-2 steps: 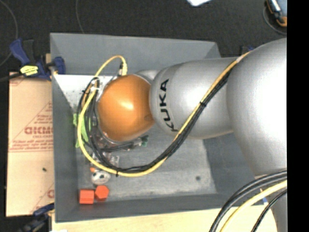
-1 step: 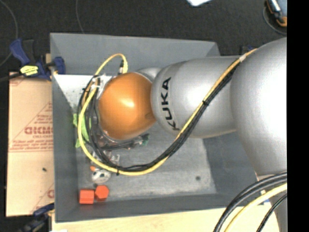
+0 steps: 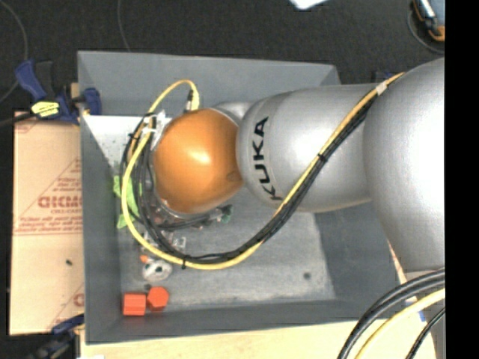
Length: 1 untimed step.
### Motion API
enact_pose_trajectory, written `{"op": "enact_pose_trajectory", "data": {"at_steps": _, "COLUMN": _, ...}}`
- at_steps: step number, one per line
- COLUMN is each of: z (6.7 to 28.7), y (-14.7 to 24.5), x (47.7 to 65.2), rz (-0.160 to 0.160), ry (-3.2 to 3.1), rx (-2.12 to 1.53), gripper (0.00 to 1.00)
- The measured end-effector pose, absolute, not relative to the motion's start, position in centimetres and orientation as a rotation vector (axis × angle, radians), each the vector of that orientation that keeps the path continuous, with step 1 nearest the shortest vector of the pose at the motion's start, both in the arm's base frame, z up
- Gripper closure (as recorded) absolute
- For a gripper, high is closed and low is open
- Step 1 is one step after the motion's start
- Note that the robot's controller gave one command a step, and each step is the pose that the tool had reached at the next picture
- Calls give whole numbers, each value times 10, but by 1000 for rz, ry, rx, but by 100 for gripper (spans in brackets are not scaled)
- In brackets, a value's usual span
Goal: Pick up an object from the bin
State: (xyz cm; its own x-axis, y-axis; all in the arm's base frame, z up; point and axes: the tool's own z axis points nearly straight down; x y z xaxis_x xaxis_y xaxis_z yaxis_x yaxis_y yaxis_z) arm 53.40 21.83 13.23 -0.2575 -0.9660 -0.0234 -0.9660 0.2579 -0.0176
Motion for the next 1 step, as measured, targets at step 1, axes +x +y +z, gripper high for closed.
{"op": "enact_pose_trajectory", "data": {"at_steps": 1, "z": 143, "y": 218, "x": 533, "rz": 2, "ry": 2470, "rx": -1897, "gripper": 100}}
